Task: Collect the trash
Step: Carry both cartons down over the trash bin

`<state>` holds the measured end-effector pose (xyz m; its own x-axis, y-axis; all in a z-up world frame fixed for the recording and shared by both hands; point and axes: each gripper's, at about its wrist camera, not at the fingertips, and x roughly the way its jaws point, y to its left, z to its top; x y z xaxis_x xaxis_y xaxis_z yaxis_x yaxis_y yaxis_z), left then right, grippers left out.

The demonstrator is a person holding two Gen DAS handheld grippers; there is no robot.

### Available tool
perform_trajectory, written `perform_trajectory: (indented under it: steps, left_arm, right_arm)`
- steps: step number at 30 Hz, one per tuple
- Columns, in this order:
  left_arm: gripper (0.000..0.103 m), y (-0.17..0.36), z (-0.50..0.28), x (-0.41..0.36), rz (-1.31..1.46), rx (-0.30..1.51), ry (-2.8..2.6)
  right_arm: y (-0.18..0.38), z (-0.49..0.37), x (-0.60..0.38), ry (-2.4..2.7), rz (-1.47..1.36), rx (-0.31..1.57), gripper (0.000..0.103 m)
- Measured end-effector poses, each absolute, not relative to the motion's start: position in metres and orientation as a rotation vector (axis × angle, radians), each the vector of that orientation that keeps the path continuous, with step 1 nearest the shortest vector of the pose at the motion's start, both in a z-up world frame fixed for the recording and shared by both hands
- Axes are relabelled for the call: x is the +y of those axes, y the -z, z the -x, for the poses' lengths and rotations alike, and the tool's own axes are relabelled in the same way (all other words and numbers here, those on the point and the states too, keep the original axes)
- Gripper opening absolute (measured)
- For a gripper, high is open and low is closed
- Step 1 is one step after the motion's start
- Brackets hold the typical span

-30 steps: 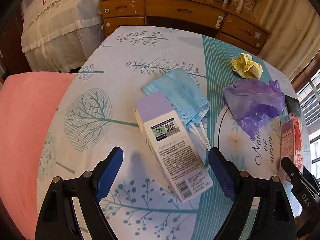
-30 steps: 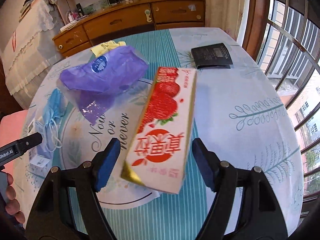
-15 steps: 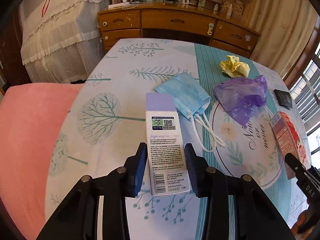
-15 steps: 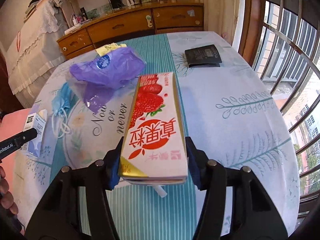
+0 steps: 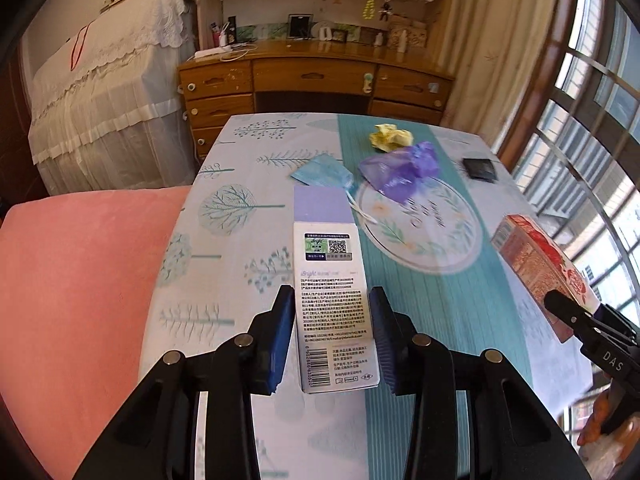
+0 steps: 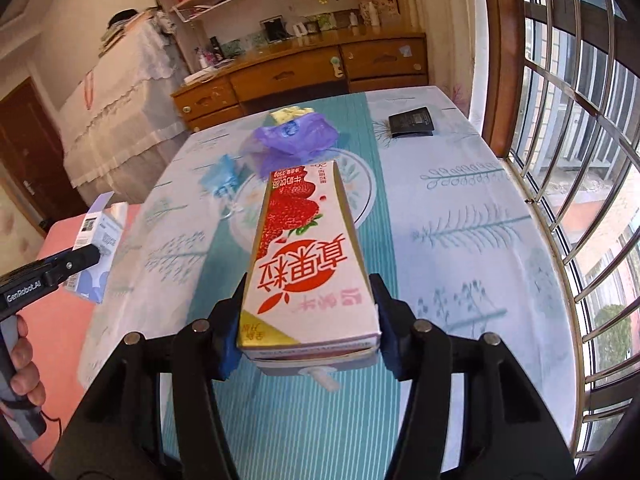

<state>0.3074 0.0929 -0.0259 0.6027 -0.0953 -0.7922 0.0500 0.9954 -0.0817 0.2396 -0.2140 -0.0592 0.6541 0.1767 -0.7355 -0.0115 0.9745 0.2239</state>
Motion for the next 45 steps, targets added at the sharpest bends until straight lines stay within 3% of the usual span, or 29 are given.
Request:
perform_trajectory:
  steps: [11, 21, 31, 45]
  left_arm:
    - [0.038, -0.003, -0.144, 0.087, -0.039, 0.929, 0.185]
    - [0.038, -0.007, -0.025, 0.069, -0.080, 0.944, 0.295]
    - [0.038, 0.118, 0.005, 0.033, -0.073, 1.105, 0.349]
    - [0.038, 0.292, -0.026, -0.026, -0.144, 1.300, 0.404]
  right_arm:
    - [0.023, -0.069, -0.187, -0.261, -0.190, 0.883, 0.051]
    - [0.027, 0.033, -0.175, -0.312, -0.165, 0.943, 0.051]
    - [0.136, 0.051, -0.165, -0.274, -0.178, 1.135, 0.051]
    - [0.308, 0.016, -0.178, -0.154, -0.237, 1.359, 0.051]
